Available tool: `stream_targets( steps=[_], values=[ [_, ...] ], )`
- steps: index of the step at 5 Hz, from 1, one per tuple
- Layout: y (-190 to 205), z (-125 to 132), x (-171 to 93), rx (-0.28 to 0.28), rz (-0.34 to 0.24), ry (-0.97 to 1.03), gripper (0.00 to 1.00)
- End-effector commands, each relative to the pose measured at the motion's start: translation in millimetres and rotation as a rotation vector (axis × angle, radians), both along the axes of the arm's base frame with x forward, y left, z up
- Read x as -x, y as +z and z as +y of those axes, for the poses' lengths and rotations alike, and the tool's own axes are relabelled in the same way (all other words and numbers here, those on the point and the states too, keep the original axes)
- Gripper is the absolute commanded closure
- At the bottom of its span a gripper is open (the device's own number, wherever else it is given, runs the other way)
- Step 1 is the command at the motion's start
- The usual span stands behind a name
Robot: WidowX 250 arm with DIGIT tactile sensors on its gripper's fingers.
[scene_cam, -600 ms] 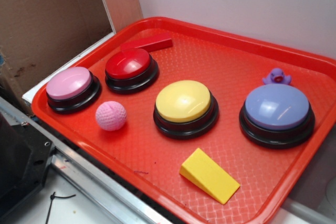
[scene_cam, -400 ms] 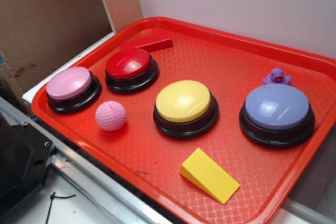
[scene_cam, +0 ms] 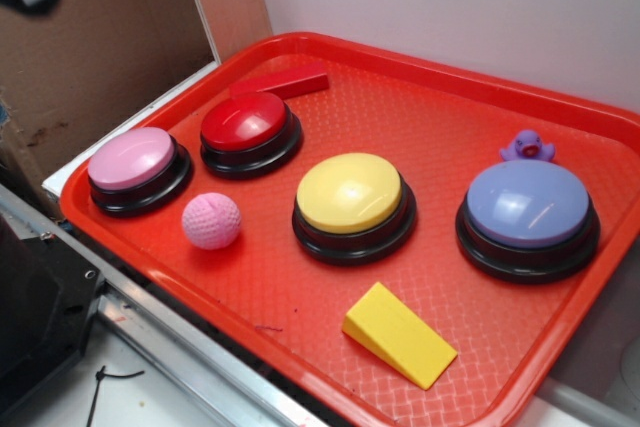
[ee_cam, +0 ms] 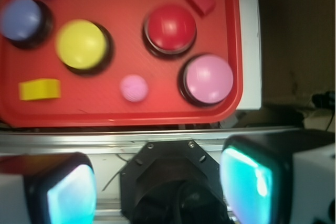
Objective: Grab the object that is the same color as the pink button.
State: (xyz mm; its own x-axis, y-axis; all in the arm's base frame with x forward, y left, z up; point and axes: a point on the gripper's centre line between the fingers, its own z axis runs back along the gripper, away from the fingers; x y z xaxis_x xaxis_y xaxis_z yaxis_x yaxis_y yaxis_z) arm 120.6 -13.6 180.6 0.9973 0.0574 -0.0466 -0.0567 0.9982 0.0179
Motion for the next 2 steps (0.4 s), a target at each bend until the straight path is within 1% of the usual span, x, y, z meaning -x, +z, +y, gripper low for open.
stream_targets(
  steps=[1, 2],
  values=[
    [-92.8, 9.4, -23.0, -0.058, 0.089, -0.059, 0.00],
    [-105.2, -14.0, -43.3, 0.018, 0.086, -0.130, 0.00]
  ],
)
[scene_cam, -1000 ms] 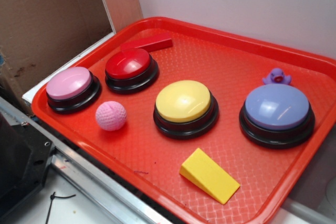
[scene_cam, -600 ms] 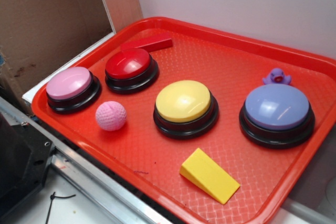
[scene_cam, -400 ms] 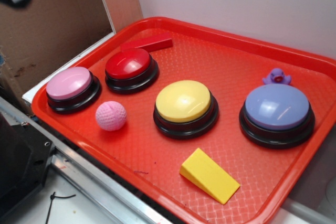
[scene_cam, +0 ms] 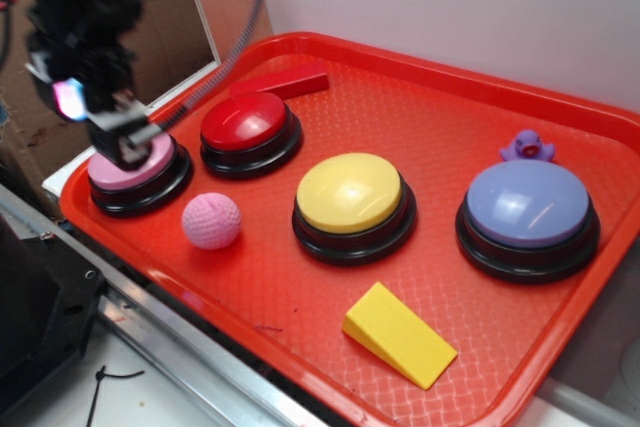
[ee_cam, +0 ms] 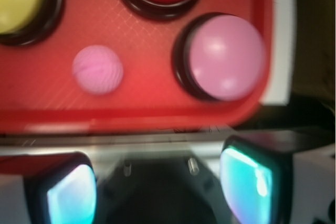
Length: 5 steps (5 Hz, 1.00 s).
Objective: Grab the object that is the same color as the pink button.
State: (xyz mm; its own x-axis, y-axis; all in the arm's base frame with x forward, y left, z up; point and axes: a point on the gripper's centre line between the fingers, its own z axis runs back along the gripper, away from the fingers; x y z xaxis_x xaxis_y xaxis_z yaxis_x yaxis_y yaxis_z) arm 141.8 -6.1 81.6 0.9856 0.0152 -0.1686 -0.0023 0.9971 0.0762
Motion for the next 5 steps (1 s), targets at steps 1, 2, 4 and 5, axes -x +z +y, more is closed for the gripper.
stream_targets(
  steps=[1, 2, 4, 5],
  values=[
    [-1.5, -40.7, -25.0, 0.125, -0.067, -0.107, 0.00],
    [3.8, -48.4, -22.8, 0.126, -0.088, -0.108, 0.00],
    [-37.5, -19.4, -28.8, -0.001, -0.020, -0.082, 0.00],
    [-51.9, -18.1, -35.1, -0.007, 0.008, -0.103, 0.00]
  ],
)
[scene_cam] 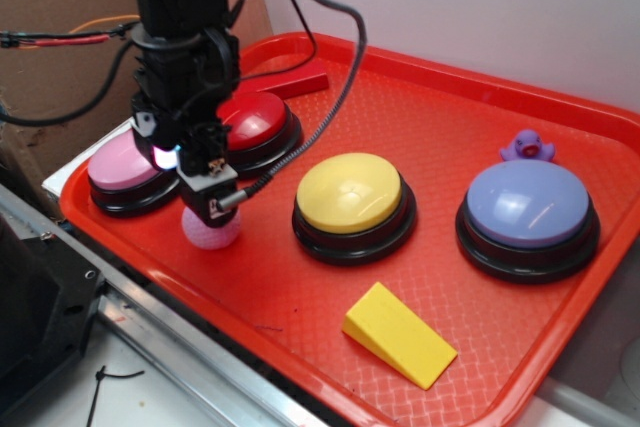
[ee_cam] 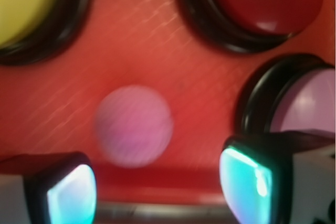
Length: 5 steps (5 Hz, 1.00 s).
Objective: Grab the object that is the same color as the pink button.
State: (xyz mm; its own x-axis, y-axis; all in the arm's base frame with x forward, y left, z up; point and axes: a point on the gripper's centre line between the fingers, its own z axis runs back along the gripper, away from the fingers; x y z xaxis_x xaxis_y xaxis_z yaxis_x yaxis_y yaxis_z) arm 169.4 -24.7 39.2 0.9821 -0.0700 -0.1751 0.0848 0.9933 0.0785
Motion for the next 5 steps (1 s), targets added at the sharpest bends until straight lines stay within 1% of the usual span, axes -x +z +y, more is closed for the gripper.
stream_targets(
  steps=[1, 2, 3, 4, 5],
  values=[
    [-18.5, -7.2, -6.0, 0.026, 0.030, -0.026, 0.00],
    [-12.7, -17.6, -0.8, 0.090, 0.036, -0.024, 0.00],
    [-13.5, -27.3, 3.6, 0.133, 0.060, -0.052, 0.00],
    [-25.0, -24.1, 8.5, 0.123, 0.092, -0.025, 1.00],
    [-32.7, -18.2, 11.7, 0.111, 0.108, 0.012, 1.00]
  ],
)
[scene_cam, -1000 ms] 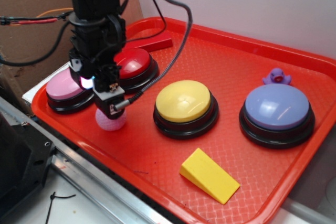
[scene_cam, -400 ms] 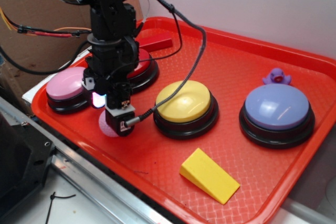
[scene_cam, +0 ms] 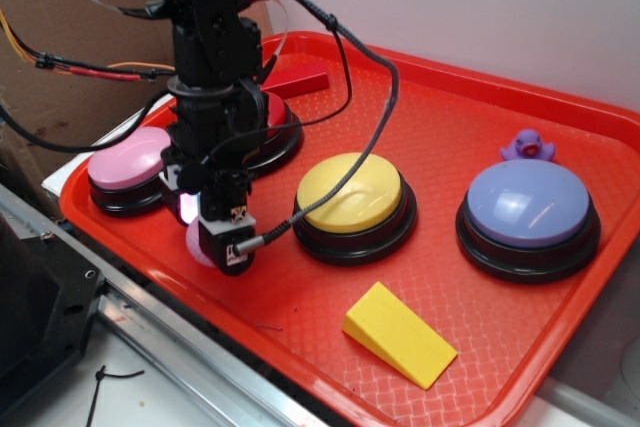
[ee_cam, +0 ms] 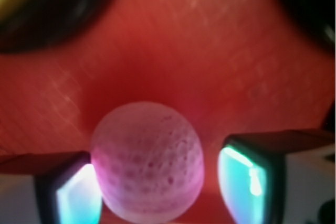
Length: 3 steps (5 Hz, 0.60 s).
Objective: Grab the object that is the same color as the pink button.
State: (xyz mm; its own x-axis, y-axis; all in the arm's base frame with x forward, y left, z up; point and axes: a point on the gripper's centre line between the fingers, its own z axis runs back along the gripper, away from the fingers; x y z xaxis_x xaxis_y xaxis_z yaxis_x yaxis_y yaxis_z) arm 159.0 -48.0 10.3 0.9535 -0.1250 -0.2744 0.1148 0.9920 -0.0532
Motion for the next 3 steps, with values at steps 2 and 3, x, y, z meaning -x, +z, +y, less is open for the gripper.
stream_targets(
  steps=[2, 3],
  values=[
    [9.2, 13.1, 5.0, -0.026, -0.019, 0.067, 1.00],
    [60.1, 38.4, 20.0, -0.156, -0.017, 0.269, 1.00]
  ],
)
